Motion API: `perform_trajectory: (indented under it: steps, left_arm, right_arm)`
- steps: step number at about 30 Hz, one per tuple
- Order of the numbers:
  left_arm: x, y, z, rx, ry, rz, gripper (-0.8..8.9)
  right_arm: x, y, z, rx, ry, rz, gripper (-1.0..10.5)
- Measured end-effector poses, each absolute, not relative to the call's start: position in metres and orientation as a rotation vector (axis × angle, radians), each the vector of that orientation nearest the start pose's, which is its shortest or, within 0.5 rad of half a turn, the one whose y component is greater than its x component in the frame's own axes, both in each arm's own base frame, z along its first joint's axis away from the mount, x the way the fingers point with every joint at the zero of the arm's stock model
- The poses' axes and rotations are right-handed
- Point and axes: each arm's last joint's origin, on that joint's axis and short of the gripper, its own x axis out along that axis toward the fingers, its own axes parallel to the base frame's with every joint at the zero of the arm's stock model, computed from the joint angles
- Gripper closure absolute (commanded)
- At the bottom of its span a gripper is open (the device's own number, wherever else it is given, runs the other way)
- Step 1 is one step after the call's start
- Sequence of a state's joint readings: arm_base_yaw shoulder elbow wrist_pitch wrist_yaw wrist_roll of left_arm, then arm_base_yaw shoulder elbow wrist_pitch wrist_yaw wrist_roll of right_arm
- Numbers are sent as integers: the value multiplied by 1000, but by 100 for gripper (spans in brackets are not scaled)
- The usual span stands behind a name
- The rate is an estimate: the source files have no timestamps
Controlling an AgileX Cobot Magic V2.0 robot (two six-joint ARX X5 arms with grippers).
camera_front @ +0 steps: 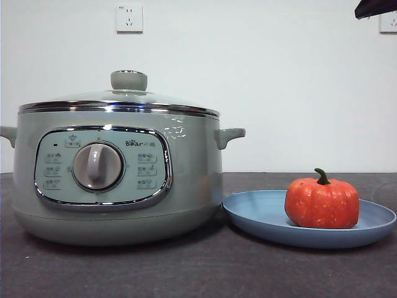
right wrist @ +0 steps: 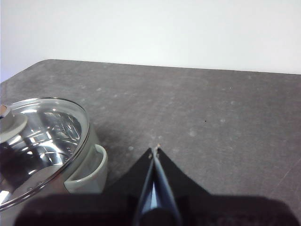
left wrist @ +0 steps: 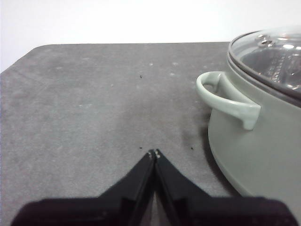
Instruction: Take the pumpkin out from the steamer,put the pumpkin in the blue plate,close the lid
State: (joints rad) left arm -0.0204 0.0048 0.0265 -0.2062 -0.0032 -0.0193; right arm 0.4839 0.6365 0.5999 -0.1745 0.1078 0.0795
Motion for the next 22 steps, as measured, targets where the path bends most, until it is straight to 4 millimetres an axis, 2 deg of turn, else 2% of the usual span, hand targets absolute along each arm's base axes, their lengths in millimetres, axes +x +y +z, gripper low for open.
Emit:
perform_trajectory:
  steps: [22]
  left_arm:
    - [95,-2,152,-25,185,-15,816]
  right_arm:
    - [133,67,291,16,218,366,946]
